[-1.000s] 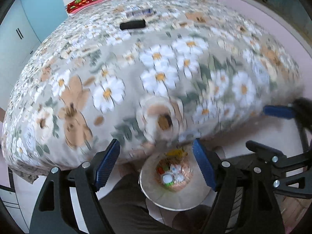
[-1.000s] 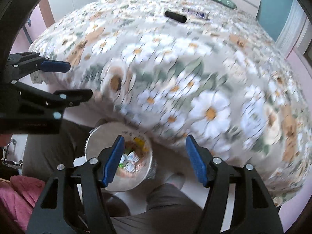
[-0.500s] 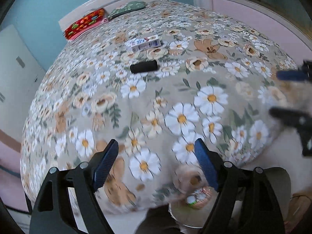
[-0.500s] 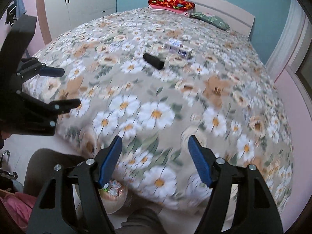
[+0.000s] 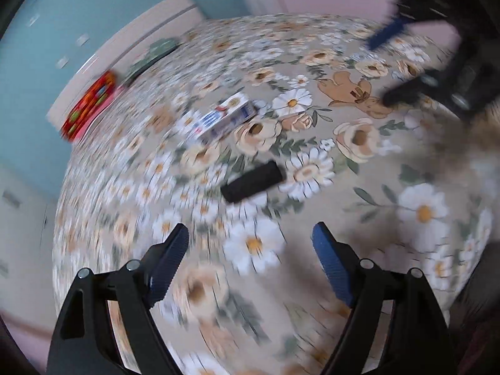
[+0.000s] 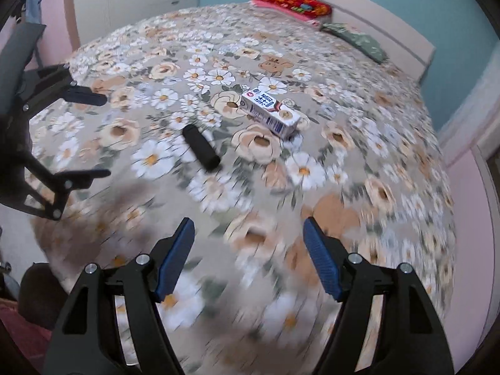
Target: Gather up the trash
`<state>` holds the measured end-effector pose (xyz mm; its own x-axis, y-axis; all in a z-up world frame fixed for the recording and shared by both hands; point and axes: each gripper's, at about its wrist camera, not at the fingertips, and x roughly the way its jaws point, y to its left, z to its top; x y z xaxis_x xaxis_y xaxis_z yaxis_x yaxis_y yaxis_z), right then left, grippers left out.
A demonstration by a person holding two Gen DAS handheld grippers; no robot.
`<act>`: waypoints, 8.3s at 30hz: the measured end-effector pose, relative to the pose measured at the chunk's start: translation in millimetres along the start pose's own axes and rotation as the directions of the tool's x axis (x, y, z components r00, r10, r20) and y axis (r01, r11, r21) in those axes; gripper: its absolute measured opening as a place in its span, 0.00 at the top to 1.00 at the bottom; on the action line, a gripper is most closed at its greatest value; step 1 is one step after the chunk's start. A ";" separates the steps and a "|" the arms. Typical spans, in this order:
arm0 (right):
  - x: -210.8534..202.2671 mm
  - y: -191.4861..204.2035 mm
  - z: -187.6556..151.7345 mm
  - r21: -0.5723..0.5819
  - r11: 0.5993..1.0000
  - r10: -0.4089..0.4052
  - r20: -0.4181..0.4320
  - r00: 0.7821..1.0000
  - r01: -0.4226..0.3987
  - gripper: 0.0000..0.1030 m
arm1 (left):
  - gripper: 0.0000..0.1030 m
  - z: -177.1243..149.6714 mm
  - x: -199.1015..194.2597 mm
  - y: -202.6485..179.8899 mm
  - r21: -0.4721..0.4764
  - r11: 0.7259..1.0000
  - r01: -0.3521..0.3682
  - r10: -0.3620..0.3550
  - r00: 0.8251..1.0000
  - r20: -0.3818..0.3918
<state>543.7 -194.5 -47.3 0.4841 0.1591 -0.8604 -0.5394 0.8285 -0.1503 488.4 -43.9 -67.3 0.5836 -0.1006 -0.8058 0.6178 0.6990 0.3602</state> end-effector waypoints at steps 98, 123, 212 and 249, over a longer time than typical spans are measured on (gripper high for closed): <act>-296.1 122.3 -75.3 -0.024 0.996 -0.086 0.155 0.984 0.091 0.52 | 0.61 -5.5 -291.8 -74.7 -0.337 0.923 -0.186 0.239 0.963 0.122; -269.6 181.7 -124.5 -0.073 0.997 -0.007 0.112 0.994 0.015 0.52 | 0.61 -73.4 -273.1 -112.7 -0.375 0.916 -0.144 0.180 0.981 0.064; 184.6 294.0 -366.0 0.348 0.888 0.440 -0.452 0.776 -0.301 0.52 | 0.60 -323.8 128.5 -279.1 -0.641 0.761 0.096 -0.465 0.770 -0.437; 184.0 299.8 -380.7 0.379 0.891 0.418 -0.466 0.780 -0.251 0.41 | 0.39 -324.5 118.4 -278.1 -0.644 0.763 0.052 -0.442 0.769 -0.462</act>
<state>208.8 -121.2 -436.1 -0.1692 0.2201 -0.9607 -0.3407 0.9016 0.2666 214.7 -20.4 -415.4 -0.0681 -0.0596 -0.9959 0.1627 0.9842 -0.0701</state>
